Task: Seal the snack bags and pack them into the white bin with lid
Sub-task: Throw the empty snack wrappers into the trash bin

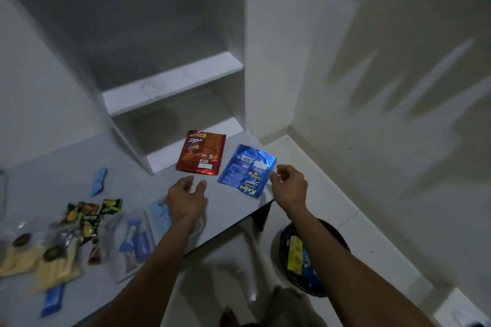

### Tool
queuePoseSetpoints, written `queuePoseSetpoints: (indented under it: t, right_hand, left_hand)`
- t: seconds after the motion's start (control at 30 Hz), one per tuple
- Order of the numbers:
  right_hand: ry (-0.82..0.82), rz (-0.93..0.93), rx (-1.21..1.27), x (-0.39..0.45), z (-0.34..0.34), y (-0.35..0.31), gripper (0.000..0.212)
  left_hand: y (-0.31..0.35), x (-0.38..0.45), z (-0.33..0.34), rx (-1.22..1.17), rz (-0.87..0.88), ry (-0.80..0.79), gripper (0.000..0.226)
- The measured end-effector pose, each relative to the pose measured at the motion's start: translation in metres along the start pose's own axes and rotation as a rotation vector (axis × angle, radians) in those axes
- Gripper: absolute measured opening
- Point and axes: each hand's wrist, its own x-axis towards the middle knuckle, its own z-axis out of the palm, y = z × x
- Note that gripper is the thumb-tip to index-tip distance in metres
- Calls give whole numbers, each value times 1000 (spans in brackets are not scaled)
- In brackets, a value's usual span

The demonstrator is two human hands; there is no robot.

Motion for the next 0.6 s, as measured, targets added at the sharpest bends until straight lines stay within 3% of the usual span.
queuePoseSetpoints:
  t: [0.27,0.4,0.6]
  right_hand:
    - [-113,-45,-161,52,59,-13,39]
    - [-185,-39,-234,96,88,-15,46]
    - [-226,-27,-408,148,127,-5,36]
  left_hand:
    - [1,68,10,102,-34,-3,49]
    - [-7,120,28,200,45,30,44]
    - [-11,199,66,341,-115,75,63]
